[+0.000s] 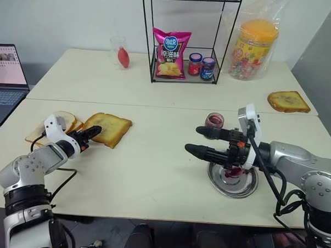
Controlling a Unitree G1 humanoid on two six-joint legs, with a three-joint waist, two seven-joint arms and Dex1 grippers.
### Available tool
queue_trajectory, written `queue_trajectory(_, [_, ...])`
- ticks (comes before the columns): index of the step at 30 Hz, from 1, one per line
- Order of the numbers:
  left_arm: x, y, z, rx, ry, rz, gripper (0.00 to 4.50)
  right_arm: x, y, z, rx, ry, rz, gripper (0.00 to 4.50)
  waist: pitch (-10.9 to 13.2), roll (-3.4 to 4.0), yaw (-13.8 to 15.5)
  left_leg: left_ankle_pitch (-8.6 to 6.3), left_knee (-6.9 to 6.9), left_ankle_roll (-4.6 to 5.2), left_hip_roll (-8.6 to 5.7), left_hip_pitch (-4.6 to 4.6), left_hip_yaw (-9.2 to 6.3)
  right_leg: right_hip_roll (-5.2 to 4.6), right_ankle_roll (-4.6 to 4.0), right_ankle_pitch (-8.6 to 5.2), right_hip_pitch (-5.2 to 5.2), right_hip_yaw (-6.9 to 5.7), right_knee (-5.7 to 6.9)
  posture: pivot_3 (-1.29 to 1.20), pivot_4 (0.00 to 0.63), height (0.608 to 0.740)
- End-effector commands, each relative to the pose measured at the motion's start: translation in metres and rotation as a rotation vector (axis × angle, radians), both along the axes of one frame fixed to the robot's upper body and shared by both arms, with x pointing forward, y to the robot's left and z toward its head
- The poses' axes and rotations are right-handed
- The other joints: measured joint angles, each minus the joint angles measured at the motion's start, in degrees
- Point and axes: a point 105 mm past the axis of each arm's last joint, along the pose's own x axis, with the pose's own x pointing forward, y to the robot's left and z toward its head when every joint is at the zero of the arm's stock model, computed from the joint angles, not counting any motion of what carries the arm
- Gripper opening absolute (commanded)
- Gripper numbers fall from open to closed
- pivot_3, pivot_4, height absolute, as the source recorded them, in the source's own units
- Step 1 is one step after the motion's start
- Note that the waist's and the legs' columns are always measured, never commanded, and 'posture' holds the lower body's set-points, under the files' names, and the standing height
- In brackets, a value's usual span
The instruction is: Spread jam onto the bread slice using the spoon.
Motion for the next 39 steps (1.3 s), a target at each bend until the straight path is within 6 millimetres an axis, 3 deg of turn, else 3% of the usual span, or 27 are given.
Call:
queue_trajectory(1, [-0.008,0.004,-0.032,-0.014,0.147,0.043,3.25,-0.001,0.001,0.013,0.032,-0.054,0.005,4.50,0.0,0.01,0.0,0.01,0.00,0.00,0.00,0.02,0.02,0.00,0.00,0.01,0.00,0.03,0.00,0.00,0.150,0.740])
queue_trajectory(11, [-0.013,0.013,-0.038,0.008,0.188,0.065,0.96,-0.002,0.002,0.013,0.035,-0.054,0.005,4.50,0.0,0.03,0.1,0.01,-0.02,0.00,0.01,-0.02,0.03,-0.01,0.00,0.02,-0.01,0.04,-0.04,0.00,0.150,0.740])
queue_trajectory(16, [-0.008,0.011,-0.033,0.007,0.172,0.053,0.08,-0.001,0.003,0.011,0.028,-0.056,0.000,4.50,0.0,0.02,0.0,0.01,-0.02,0.00,0.01,-0.02,0.04,-0.01,0.00,0.02,-0.02,0.04,-0.05,0.00,0.150,0.740])
queue_trajectory(22, [-0.004,0.008,-0.020,0.081,0.127,-0.002,0.08,-0.001,0.001,0.012,0.027,-0.058,-0.006,4.50,0.0,-0.01,0.1,0.01,-0.03,0.00,0.01,-0.04,0.04,-0.01,0.00,0.02,-0.03,0.04,-0.06,0.00,0.150,0.740])
queue_trajectory(24, [-0.003,-0.010,0.000,0.160,0.044,-0.158,0.08,-0.001,-0.001,0.012,0.027,-0.058,-0.009,4.50,0.0,-0.07,0.0,0.01,-0.03,0.00,0.01,-0.07,0.03,-0.01,0.00,0.02,-0.04,0.03,-0.08,0.00,0.150,0.740])
queue_trajectory(26, [-0.008,-0.043,0.023,0.238,-0.054,-0.403,0.08,-0.003,-0.003,0.013,0.028,-0.058,-0.012,4.50,0.1,-0.17,-0.1,0.01,-0.03,-0.02,0.02,-0.19,0.04,-0.01,-0.01,0.01,-0.13,0.03,-0.15,0.00,0.150,0.740])
queue_trajectory(29, [-0.028,-0.075,0.035,0.310,-0.090,-0.708,0.08,-0.005,-0.005,0.014,0.021,-0.060,-0.005,4.50,0.2,-0.36,0.2,0.01,-0.05,-0.14,0.02,-0.52,0.02,-0.08,-0.02,0.01,-0.33,-0.02,-0.33,0.00,0.150,0.740])
queue_trajectory(35, [-0.045,-0.100,0.018,0.484,-0.018,-1.057,0.08,-0.006,-0.006,0.017,0.017,-0.062,0.000,4.50,0.3,-0.33,-0.1,-0.08,-0.18,-0.39,0.07,-1.05,0.08,-0.11,-0.16,0.04,-0.76,0.00,-0.76,0.00,0.150,0.740])
queue_trajectory(39, [-0.026,-0.106,0.006,0.605,-0.032,-1.093,0.08,-0.005,-0.006,0.016,0.017,-0.063,-0.017,4.50,0.3,-0.32,0.2,-0.09,-0.16,-0.38,0.08,-1.35,0.03,-0.06,-0.24,0.09,-0.96,-0.09,-0.82,0.00,0.150,0.740])
